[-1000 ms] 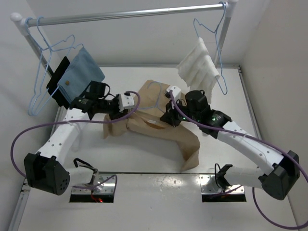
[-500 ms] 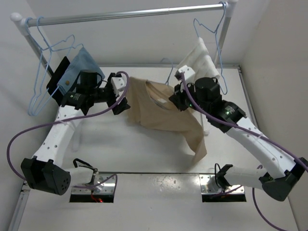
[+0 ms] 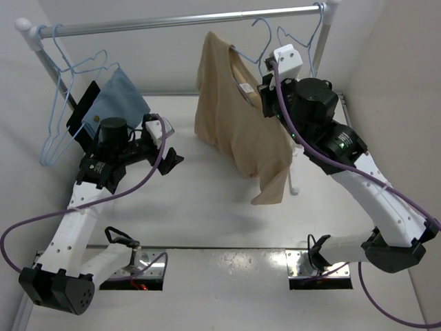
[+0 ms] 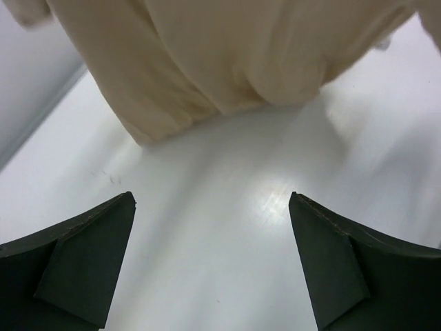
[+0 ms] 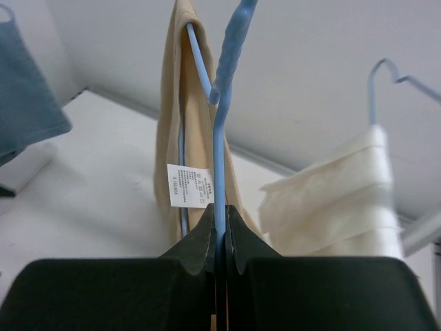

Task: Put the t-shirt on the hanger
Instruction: Hang the hanger with tshirt onto the clothesline

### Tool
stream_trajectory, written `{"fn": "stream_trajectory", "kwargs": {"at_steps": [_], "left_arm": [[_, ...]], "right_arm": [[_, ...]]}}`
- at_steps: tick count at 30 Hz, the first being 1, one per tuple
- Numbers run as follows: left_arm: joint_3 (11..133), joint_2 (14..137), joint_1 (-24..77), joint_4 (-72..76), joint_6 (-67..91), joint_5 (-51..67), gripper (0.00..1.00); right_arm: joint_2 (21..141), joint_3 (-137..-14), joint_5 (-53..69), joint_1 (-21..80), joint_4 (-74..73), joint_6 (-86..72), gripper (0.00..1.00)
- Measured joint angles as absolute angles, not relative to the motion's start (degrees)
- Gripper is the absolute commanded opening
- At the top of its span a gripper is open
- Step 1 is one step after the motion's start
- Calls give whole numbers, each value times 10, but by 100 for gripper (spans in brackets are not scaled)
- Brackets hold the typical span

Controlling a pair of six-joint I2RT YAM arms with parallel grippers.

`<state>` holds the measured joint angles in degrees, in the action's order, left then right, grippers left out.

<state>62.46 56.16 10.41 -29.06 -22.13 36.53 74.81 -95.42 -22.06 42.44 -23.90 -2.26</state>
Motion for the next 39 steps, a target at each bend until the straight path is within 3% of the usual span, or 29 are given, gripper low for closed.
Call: {"fn": "stream_trajectory", "kwargs": {"at_steps": [16,25,31,32,33,35,36,39], "left_arm": [[567,540,104,-282,-179,367,100],[551,523,104,-275,-172,369,100],[521,510,103,-269,-165,371,100],[514,507,103,-267,-162,372,100],[508,505,103,-267,-159,371,100],[498,502,103,-264,-155,371,100],[492,501,103,-264,-153,370,100],[473,501,103,-262,-144,366,100]], "right_arm": [[893,-1099,-455,410,-166,104,0],[938,-1094,-500,377,-172,101,0],[898,-1016,-491,372,-153,69,0],[884,-1003,-488,373,-152,65,4],[870,-990,-486,373,-152,62,19],[843,-966,-478,373,-148,58,38],[826,-949,-473,373,-143,59,54],[780,-905,-454,372,-137,62,71]]}}
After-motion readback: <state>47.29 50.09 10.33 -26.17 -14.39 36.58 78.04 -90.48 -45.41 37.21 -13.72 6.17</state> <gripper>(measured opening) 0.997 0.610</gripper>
